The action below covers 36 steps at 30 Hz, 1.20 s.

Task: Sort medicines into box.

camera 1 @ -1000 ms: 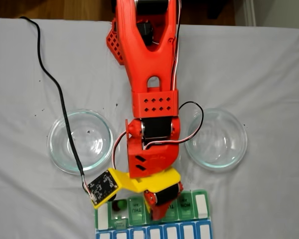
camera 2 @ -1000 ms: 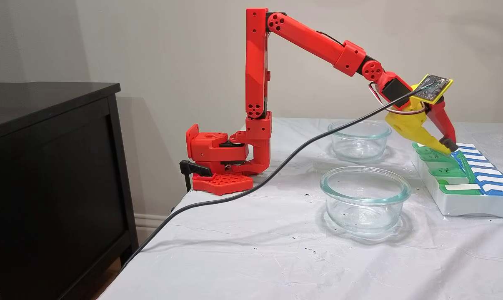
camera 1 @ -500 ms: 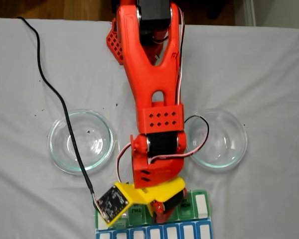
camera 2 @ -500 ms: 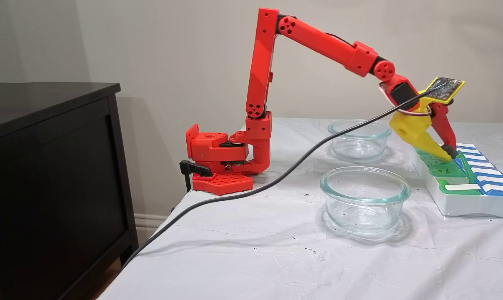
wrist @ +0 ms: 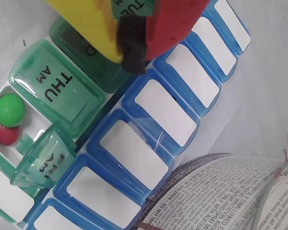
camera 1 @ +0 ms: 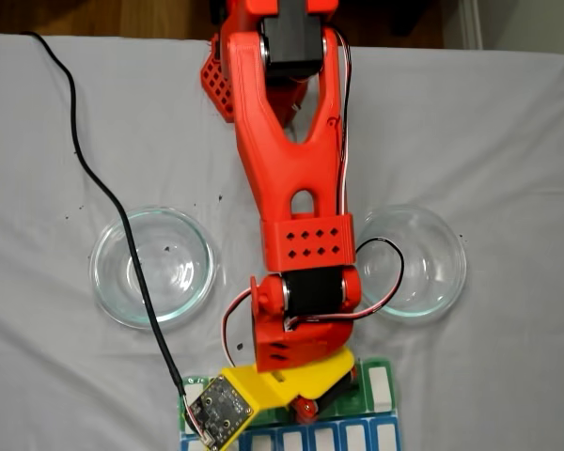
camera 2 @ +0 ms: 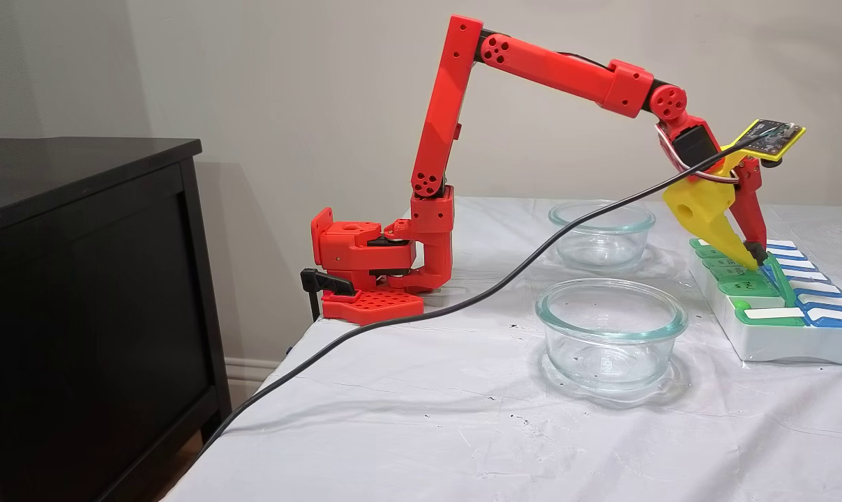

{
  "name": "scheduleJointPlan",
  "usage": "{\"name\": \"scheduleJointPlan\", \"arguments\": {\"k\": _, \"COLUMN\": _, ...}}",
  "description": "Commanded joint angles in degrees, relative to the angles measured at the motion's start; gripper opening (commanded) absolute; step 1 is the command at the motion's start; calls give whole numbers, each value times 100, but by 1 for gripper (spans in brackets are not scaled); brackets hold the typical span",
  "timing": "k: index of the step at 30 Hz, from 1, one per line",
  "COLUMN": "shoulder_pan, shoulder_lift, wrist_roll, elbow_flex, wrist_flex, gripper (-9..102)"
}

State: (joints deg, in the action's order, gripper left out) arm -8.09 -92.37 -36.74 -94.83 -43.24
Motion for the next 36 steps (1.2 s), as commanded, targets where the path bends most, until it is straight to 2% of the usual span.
{"name": "scheduleJointPlan", "arguments": {"k": 1, "shoulder_pan": -35, "shoulder_lift": 105, "wrist_roll": -105, "elbow_flex": 615, "wrist_flex": -580, "gripper": 0}}
{"name": "scheduleJointPlan", "arguments": {"k": 11, "shoulder_pan": 62, "shoulder_lift": 272, "wrist_roll": 105, "elbow_flex": 1292, "wrist_flex": -1459, "gripper": 0}}
{"name": "scheduleJointPlan", "arguments": {"k": 23, "shoulder_pan": 255, "shoulder_lift": 580, "wrist_roll": 26, "elbow_flex": 1556, "wrist_flex": -1459, "gripper": 0}}
{"name": "scheduleJointPlan", "arguments": {"k": 28, "shoulder_pan": 211, "shoulder_lift": 642, "wrist_roll": 26, "elbow_flex": 1573, "wrist_flex": -1714, "gripper": 0}}
{"name": "scheduleJointPlan", "arguments": {"k": 33, "shoulder_pan": 290, "shoulder_lift": 237, "wrist_roll": 132, "elbow_flex": 1521, "wrist_flex": -1538, "gripper": 0}}
{"name": "scheduleJointPlan", "arguments": {"k": 36, "shoulder_pan": 466, "shoulder_lift": -448, "wrist_roll": 237, "elbow_flex": 1099, "wrist_flex": -914, "gripper": 0}}
